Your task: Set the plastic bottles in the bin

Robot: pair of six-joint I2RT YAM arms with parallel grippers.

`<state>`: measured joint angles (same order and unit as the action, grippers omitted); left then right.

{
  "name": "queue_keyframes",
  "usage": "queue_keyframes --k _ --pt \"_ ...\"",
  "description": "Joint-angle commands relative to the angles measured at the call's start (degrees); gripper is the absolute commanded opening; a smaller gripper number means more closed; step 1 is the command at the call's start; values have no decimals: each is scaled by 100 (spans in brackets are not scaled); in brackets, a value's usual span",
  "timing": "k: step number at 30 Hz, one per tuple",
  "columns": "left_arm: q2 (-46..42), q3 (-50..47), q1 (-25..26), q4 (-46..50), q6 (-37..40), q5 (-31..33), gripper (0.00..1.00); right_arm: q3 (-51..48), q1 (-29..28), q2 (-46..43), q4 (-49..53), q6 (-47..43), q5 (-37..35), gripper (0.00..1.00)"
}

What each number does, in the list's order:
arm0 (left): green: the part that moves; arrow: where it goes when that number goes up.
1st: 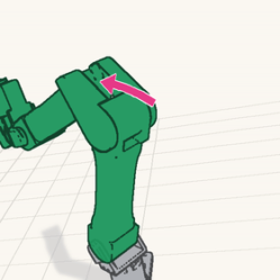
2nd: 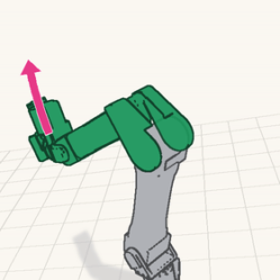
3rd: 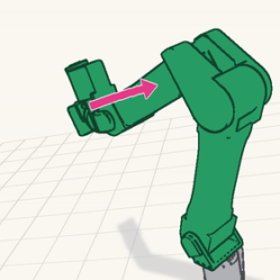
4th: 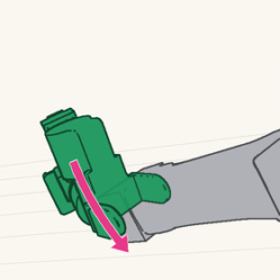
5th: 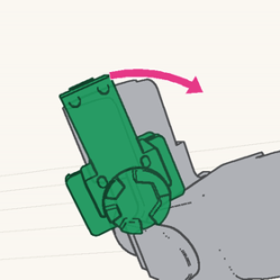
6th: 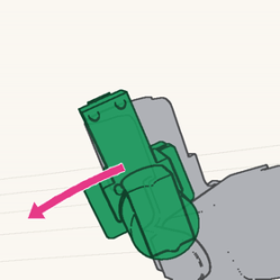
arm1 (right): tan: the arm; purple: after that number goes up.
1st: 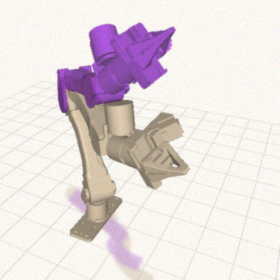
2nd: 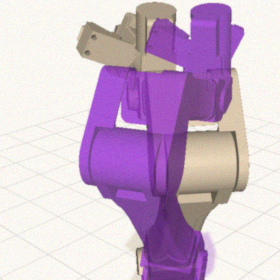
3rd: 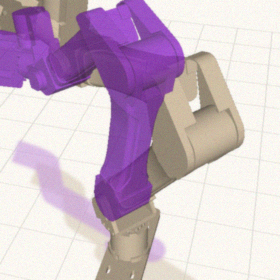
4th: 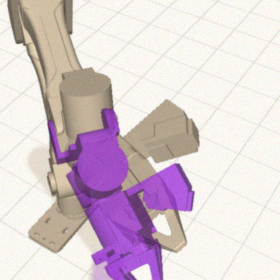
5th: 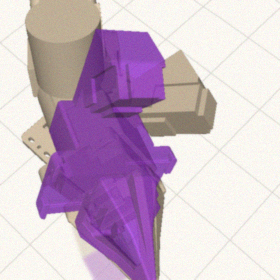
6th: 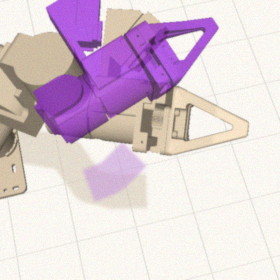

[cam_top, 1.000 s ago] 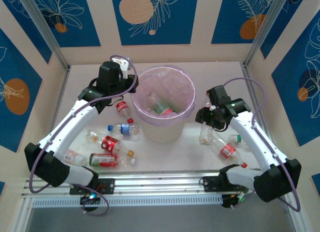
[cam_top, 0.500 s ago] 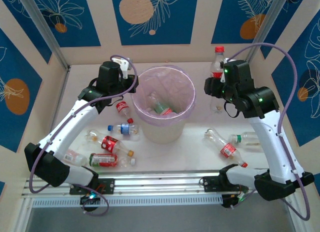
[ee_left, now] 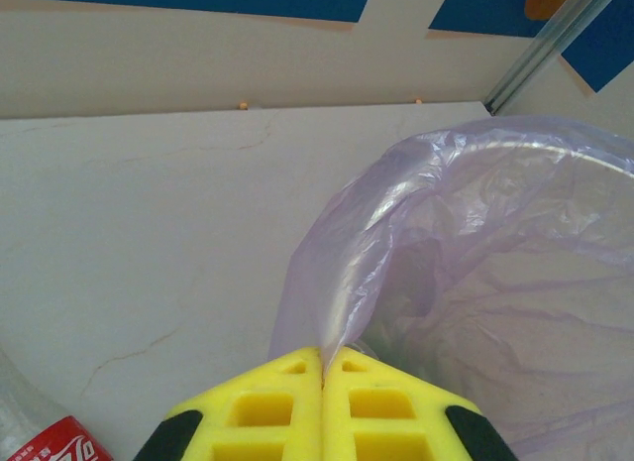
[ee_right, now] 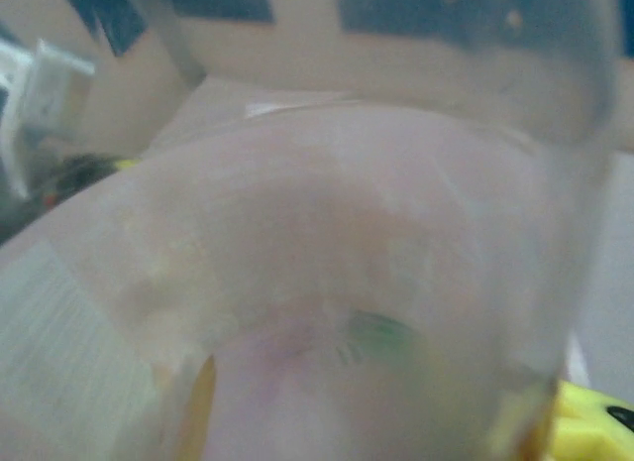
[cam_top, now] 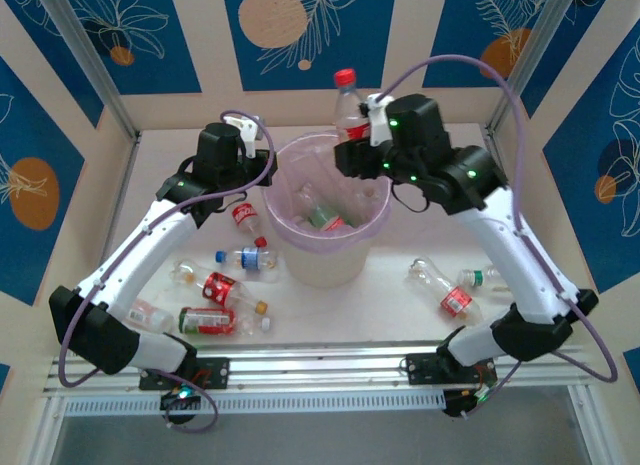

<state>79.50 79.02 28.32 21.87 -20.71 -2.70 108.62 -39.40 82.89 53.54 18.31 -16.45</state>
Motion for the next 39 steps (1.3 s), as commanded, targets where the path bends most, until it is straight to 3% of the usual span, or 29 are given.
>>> queue_keyframes --k 1,6,10,16,24,29,34,39 --pt "105 -27 51 -78 -83 -11 1 -276 -98 271 -202 225 590 56" --pt "80 -10 49 -113 -46 43 0 -826 -116 438 -210 285 766 56" --pt "79 8 53 -126 -60 58 0 -1610 -154 418 -801 443 1014 56" --pt "30 7 47 -123 -75 85 0 -1955 -220 758 -893 464 850 58" --pt "70 0 52 -176 -100 24 0 -2274 -338 980 -1275 585 655 73" --pt "31 2 51 -162 -86 33 0 -2340 -374 1130 -1294 615 441 75" --pt "-19 -19 47 -149 -58 50 0 -2377 -415 1254 -1283 604 346 88" --pt "-23 -27 50 -139 -49 34 0 -2289 -442 1299 -1225 581 340 94"
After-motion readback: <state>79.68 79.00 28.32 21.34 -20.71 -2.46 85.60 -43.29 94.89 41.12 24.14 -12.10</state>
